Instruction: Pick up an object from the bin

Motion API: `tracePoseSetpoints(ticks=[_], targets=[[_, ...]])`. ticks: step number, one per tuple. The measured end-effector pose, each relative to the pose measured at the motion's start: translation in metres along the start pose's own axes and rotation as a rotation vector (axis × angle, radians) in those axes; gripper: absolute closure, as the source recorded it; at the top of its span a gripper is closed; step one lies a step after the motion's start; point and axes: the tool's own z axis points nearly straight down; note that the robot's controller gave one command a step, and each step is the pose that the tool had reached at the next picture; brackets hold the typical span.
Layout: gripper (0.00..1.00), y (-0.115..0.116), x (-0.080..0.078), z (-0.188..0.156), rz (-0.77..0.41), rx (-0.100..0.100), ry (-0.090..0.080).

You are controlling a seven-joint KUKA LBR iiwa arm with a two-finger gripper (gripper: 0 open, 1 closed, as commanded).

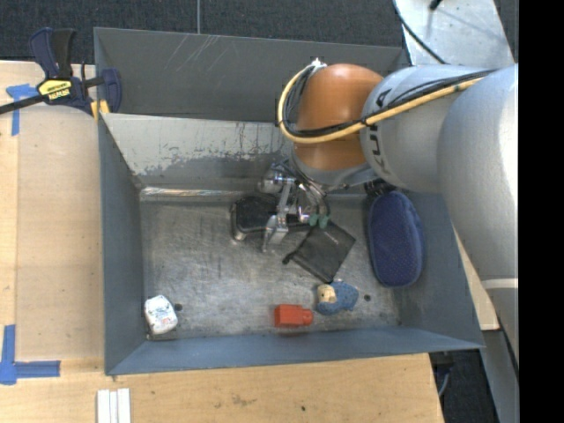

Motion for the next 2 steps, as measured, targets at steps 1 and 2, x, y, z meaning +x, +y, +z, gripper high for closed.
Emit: tracePoseSetpoints(ticks=[1,2], targets=[[0.00,0.0004,0.0002,-0.0005,-0.002,0.001,0.000],[0.00,0.0005,0.0003,-0.0007,-0.002,0.002,0.000]])
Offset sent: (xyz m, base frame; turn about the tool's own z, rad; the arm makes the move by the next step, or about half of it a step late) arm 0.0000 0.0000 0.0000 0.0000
